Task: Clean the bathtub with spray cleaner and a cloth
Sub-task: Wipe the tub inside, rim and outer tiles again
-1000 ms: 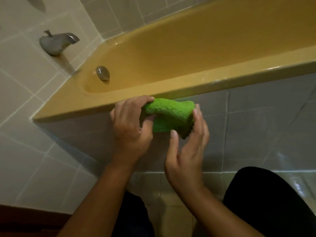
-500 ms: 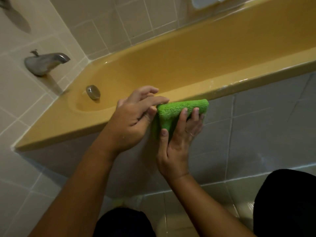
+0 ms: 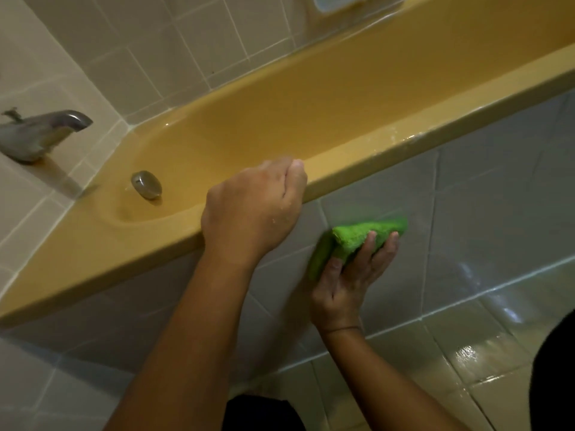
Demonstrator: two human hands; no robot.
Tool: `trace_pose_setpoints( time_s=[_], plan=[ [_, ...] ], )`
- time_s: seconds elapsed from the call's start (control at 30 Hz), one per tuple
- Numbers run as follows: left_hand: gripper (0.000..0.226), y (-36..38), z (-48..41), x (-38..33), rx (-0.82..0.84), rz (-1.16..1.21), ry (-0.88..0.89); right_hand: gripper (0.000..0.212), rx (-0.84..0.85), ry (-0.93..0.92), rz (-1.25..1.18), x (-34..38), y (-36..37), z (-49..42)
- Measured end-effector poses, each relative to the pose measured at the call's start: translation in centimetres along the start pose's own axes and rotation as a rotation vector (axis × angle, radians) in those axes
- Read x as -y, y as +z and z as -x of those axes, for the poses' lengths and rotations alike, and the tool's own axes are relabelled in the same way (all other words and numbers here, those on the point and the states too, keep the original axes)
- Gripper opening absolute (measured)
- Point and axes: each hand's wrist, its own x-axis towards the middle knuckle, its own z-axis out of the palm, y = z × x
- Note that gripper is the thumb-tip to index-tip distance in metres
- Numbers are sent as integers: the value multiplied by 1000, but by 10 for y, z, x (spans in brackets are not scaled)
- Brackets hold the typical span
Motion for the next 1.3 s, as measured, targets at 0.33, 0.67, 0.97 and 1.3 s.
trace_pose_setpoints(
  time_s=[0.33,0.67,0.97,1.3],
  plan=[
    [41,6,0,-1,-88,-26,-29,62,-79,1023,-76,-117,-10,78],
    [44,6,3,-6,-77,-57,-91,58,-396,1537,-366,-101,-9,44],
    [46,-2,-4,-7,75,27,13,64,-107,533,-179,55,-11,-74],
    [49,-3,-28,-24,208,175,182,64,-141,-50,105,23,-26,-117]
  ],
)
